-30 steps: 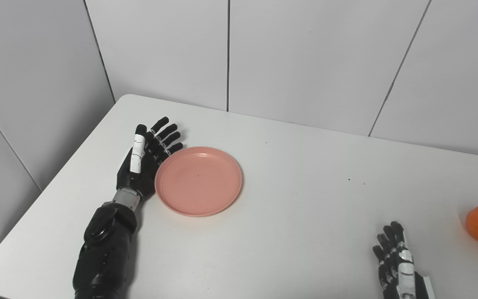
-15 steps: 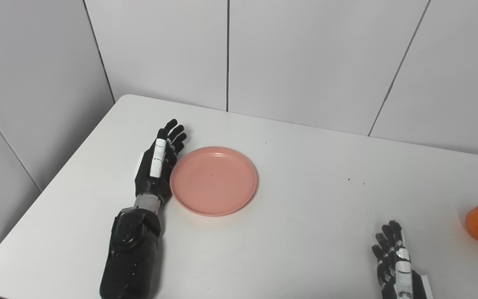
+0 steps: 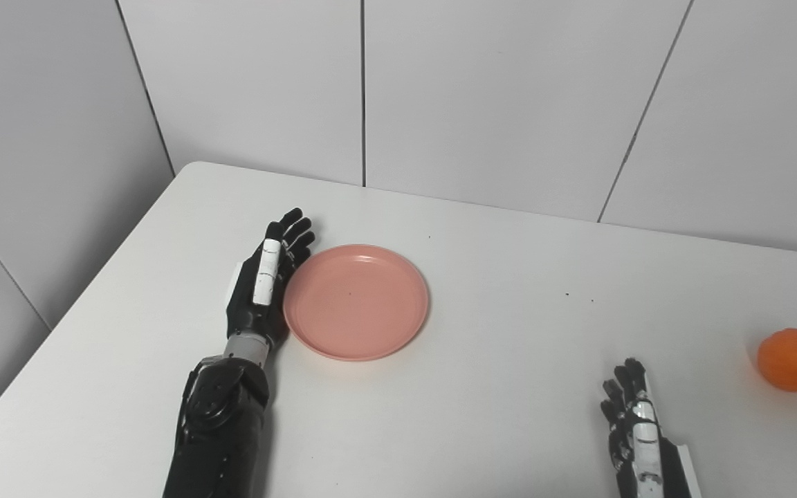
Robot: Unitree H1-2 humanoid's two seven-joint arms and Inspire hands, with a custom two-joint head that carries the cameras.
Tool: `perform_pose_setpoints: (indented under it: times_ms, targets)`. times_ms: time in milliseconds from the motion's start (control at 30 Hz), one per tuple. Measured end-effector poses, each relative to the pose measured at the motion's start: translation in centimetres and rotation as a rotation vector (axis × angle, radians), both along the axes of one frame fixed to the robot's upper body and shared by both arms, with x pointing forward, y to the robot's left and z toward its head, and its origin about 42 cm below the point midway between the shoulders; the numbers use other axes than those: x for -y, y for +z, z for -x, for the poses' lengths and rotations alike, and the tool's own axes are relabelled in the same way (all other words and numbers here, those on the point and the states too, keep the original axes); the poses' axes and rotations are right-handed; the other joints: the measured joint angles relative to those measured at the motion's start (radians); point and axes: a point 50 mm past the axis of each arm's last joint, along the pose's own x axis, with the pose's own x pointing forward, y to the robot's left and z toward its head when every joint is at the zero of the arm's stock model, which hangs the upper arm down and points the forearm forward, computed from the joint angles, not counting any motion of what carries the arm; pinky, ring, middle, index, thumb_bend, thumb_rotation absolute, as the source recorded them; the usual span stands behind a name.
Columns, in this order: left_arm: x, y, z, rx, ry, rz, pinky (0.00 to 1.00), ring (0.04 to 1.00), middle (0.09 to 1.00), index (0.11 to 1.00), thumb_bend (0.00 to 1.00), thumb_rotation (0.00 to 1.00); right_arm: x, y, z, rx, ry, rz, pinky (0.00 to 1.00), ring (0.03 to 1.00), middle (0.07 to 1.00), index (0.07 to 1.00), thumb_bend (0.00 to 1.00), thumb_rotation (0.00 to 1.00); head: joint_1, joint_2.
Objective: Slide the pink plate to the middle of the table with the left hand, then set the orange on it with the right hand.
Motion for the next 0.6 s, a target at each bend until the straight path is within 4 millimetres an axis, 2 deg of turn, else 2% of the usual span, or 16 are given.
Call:
perform_pose_setpoints:
  times_ms: [300,400,500,600]
  targets:
    - [0.5,0.1,0.3,-0.021,-0.036,0.005,0.92,0.88,0.863,0.817,0.92,0.79,-1.0,0.1,0.0,-0.003,-0.002,0.005,1.0,0.947,0.969,0.955,0.79,1.0,-0.075,0.026]
    - [0.7,0.2,0.4,-0.025,-0.046,0.004,0.94,0.882,0.866,0.818,0.92,0.78,-1.3,0.2,0.0,-0.005,0.003,0.002,1.0,0.946,0.966,0.947,0.81,1.0,-0.089,0.031]
    - [0.8,0.2,0.4,-0.027,-0.052,0.014,0.92,0.878,0.868,0.831,0.93,0.77,-1.7,0.3,0.1,-0.011,0.009,-0.003,1.0,0.944,0.966,0.94,0.82,1.0,-0.132,0.044]
    - [1.1,0.2,0.5,-0.029,-0.061,0.015,0.92,0.871,0.862,0.838,0.93,0.77,-2.0,0.5,0.1,-0.02,0.007,-0.007,1.0,0.937,0.966,0.942,0.82,0.99,-0.144,0.046]
